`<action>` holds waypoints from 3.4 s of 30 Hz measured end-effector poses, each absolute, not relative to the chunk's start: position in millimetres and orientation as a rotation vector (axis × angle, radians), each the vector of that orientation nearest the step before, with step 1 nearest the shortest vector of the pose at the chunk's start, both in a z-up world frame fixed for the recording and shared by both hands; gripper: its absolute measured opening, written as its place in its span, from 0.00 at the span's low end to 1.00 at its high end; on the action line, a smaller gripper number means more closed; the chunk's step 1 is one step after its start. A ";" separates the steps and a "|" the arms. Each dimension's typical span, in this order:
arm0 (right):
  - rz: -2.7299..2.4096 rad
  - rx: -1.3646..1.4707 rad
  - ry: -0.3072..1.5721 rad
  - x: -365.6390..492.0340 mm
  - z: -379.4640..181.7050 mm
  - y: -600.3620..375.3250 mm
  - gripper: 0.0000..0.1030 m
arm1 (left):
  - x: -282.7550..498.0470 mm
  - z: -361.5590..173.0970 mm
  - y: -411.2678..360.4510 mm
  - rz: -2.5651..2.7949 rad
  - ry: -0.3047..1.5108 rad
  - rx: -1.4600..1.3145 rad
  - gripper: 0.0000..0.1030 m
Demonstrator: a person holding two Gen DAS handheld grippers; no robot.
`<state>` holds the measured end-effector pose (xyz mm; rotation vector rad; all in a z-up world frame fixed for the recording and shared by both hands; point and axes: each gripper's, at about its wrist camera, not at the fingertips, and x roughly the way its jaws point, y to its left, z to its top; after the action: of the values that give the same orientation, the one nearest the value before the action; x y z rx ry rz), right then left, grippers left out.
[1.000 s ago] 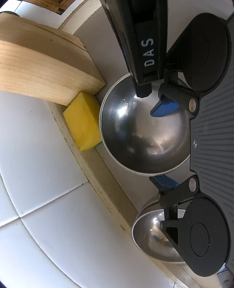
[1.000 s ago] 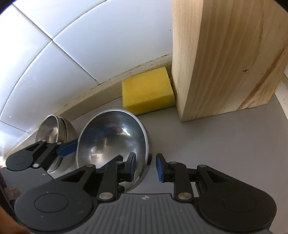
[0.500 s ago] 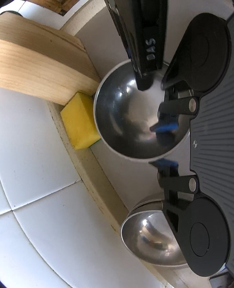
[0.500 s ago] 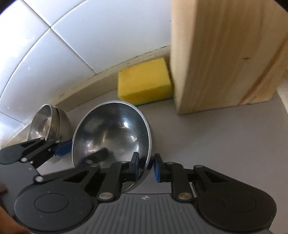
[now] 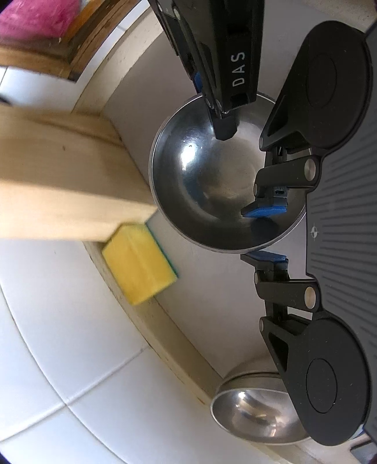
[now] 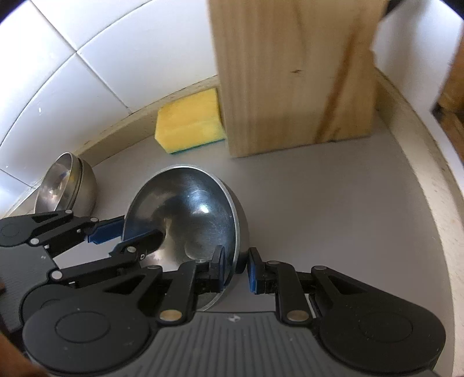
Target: Organize plates and bowls
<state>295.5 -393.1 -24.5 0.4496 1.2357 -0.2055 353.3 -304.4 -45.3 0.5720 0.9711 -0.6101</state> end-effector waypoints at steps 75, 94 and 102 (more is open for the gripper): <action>0.039 0.223 1.179 454.7 17.2 -218.7 0.01 | 440.3 -0.5 -125.8 -0.194 0.927 0.341 0.32; 0.026 0.274 1.208 457.8 7.3 -222.2 0.02 | 451.6 -8.0 -113.0 -0.188 0.929 0.304 0.36; 0.034 0.225 1.204 459.8 7.2 -218.6 0.02 | 450.1 -0.6 -113.9 -0.176 0.926 0.289 0.36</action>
<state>459.8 -218.6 7.2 0.2250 1.2038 0.0338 450.1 -113.9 -0.6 0.2890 0.9263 -0.1764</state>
